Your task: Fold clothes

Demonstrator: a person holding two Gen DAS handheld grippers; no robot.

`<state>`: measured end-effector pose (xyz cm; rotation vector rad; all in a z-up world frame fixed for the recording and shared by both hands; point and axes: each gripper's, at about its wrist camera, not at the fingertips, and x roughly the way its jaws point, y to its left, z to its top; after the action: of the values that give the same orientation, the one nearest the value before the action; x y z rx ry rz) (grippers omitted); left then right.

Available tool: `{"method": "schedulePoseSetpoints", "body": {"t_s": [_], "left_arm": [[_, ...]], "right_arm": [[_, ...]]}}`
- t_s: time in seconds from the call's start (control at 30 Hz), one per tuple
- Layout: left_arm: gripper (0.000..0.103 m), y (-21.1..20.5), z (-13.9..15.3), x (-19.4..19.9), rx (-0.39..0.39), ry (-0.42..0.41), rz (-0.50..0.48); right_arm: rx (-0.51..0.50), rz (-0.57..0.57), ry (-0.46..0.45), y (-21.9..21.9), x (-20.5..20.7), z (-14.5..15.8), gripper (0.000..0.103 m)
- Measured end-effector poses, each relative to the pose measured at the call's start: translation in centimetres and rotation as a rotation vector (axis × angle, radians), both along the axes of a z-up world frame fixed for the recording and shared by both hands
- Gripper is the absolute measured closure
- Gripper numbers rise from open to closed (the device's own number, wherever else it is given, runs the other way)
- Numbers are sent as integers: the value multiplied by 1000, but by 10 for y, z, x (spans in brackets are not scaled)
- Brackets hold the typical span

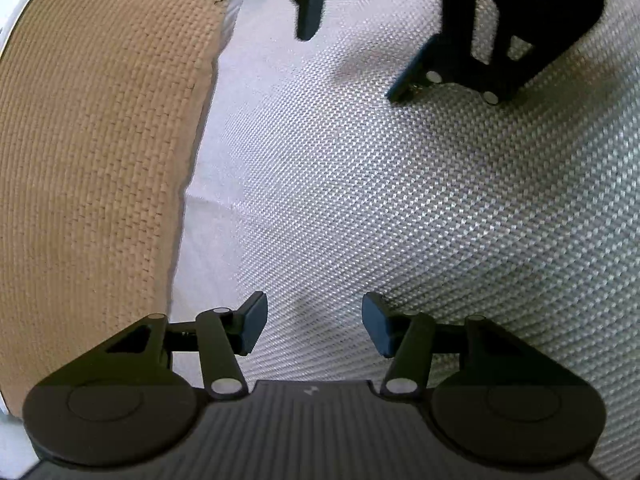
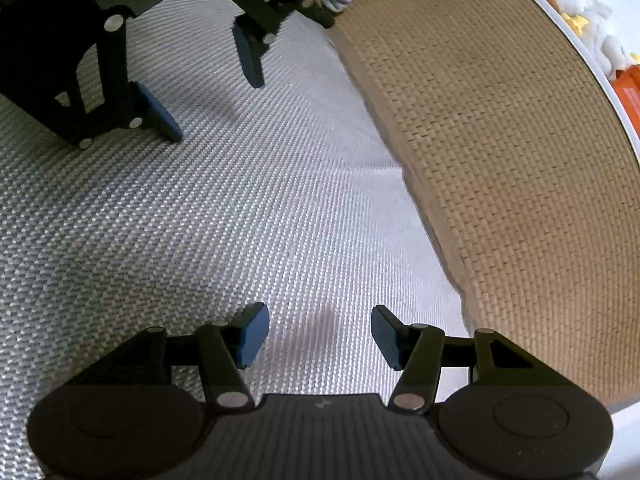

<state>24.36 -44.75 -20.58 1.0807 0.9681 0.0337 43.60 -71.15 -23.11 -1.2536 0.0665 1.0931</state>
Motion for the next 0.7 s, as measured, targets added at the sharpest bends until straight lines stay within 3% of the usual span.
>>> {"method": "schedulePoseSetpoints", "body": {"t_s": [0.43,0.7], "left_arm": [[46,7,14,13,-206,-65,263],[46,20,23,1,-385,-124,444]], "right_arm": [[78,-224,194,-24,-6,13,42],[151,-386,412,-32,2,21,42]]}}
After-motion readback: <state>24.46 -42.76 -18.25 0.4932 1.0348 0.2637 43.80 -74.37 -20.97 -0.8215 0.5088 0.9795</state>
